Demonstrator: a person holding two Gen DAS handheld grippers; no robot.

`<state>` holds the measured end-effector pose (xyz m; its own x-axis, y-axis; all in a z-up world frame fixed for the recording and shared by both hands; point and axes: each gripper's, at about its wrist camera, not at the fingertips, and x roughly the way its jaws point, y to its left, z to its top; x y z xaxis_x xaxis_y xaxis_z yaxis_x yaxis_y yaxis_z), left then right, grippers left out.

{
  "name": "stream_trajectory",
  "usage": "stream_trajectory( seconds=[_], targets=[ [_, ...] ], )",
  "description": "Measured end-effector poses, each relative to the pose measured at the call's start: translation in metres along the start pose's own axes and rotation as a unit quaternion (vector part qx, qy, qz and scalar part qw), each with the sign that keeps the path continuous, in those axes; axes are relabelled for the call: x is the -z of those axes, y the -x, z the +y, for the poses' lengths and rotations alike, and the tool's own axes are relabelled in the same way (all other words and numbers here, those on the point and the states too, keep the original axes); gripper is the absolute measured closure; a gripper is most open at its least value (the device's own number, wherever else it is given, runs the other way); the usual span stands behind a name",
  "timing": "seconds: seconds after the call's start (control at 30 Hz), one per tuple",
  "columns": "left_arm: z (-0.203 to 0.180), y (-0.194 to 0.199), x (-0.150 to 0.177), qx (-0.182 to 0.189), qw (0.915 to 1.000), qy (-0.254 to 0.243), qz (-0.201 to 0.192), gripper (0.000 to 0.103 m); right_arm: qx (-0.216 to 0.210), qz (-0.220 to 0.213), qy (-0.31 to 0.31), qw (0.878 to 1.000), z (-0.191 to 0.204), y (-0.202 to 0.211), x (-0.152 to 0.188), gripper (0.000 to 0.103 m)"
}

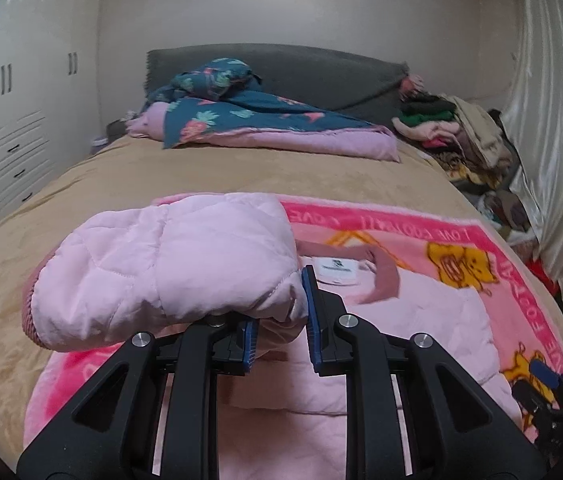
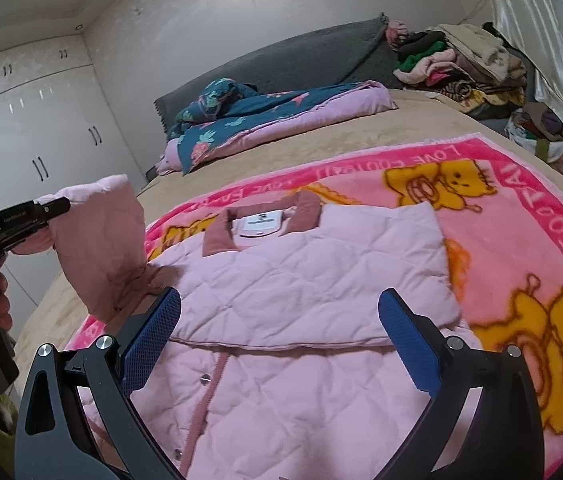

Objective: Fold large clothes
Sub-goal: 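Lift the sleeve with the left tool and fold it across the jacket body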

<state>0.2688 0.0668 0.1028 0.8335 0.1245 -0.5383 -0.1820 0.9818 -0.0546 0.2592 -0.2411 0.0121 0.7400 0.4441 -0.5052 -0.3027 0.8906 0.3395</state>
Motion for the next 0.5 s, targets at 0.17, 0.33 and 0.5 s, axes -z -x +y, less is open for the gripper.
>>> stream_trajectory(
  seconds=[0.17,0.33,0.5],
  targets=[
    [-0.028,-0.011,0.012,0.008,0.9993,-0.035,0.010,0.091,0.010,0.000,-0.015,1.000,-0.018,0.003,0.004,0.004],
    [-0.054,-0.021,0.028,0.019,0.9966,-0.078,0.020,0.091,0.016,0.004,-0.030,0.999,-0.033,0.005,0.010,0.004],
    [-0.076,-0.037,0.049,0.030,0.9916,-0.120,0.039,0.090,0.020,0.007,-0.040,0.999,-0.042,0.002,0.012,0.004]
  ],
)
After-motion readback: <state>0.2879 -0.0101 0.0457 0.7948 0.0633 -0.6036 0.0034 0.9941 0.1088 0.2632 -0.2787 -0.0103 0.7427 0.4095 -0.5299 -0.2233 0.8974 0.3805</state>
